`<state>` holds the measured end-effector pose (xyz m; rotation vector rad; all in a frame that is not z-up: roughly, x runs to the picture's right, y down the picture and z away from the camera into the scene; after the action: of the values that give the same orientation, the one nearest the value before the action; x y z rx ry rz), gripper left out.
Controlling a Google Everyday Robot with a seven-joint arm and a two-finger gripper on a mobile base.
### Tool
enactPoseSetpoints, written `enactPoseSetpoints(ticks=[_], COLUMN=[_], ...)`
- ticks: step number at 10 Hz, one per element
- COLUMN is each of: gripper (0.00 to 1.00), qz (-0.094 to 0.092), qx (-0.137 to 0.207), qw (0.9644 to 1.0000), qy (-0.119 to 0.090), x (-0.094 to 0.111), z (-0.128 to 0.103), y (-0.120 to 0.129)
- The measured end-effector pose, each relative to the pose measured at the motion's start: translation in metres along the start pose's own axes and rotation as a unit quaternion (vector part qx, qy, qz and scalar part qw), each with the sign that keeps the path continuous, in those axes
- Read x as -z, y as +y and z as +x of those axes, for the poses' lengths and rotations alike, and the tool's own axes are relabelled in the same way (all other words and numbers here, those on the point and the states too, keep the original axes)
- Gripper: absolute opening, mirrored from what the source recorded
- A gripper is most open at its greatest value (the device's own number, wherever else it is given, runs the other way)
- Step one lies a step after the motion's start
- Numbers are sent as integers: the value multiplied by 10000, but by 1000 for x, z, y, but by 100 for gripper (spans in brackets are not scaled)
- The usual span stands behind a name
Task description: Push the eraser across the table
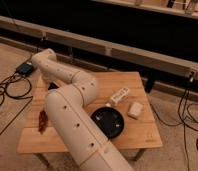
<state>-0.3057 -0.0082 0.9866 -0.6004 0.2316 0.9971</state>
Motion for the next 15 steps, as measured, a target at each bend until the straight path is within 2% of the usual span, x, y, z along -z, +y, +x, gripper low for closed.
enactPoseSetpoints(ticks=[4,6,9,12,15], gripper=[65,65,65,65,65], qz=[311,556,783,853,941], qx=[182,185,-12,-284,-648], qw=[9993,9983,9969,9958,9930], qy=[-20,-52,-23,157,286], x=[-14,-16,-17,-20,-15], z=[-10,-15,-13,1,15], y=[-3,-15,-36,-57,-90])
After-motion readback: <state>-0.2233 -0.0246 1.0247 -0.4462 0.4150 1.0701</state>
